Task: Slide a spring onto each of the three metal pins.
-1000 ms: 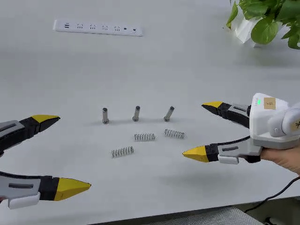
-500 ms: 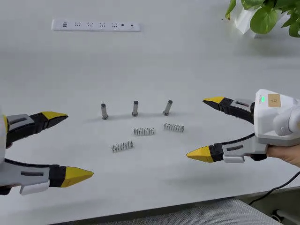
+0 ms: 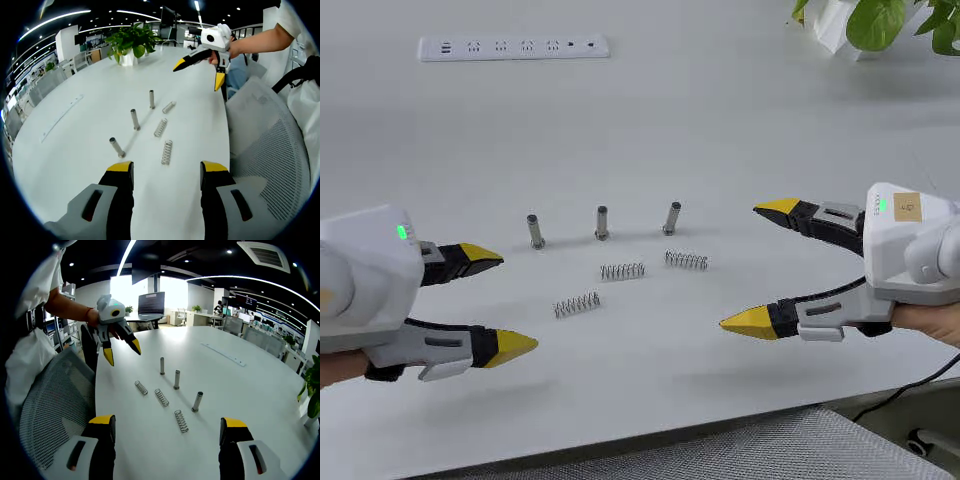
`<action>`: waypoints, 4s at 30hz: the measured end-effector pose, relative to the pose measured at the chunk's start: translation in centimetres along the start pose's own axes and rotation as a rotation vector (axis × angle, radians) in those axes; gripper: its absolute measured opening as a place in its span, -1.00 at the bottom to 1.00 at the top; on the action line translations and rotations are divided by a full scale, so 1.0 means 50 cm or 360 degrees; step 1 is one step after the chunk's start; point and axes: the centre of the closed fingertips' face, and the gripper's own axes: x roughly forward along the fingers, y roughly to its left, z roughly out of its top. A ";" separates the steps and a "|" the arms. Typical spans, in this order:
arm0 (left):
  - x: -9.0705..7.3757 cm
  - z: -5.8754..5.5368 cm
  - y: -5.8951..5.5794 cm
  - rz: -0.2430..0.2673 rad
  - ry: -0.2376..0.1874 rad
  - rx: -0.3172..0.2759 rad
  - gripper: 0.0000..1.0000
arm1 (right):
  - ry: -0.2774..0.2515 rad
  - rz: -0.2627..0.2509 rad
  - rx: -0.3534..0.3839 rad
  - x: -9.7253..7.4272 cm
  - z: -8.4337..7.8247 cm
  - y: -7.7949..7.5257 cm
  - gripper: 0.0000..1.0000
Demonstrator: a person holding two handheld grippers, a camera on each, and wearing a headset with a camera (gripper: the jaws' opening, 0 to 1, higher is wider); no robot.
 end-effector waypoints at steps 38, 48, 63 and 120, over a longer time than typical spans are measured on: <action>0.121 -0.057 0.017 -0.0061 0.0385 0.0137 -0.67 | 0.0024 -0.0043 0.0059 -0.003 -0.016 -0.002 0.64; 0.126 -0.063 0.014 -0.0071 0.0414 0.0136 -0.73 | 0.0029 -0.0050 0.0064 -0.009 -0.021 0.000 0.63; 0.125 -0.059 0.012 -0.0069 0.0341 -0.0015 -0.75 | 0.0041 -0.0052 0.0059 -0.010 -0.030 -0.005 0.61; 0.138 -0.068 0.008 -0.0111 0.0357 0.0004 -0.86 | 0.0040 -0.0054 0.0079 -0.005 -0.035 0.000 0.57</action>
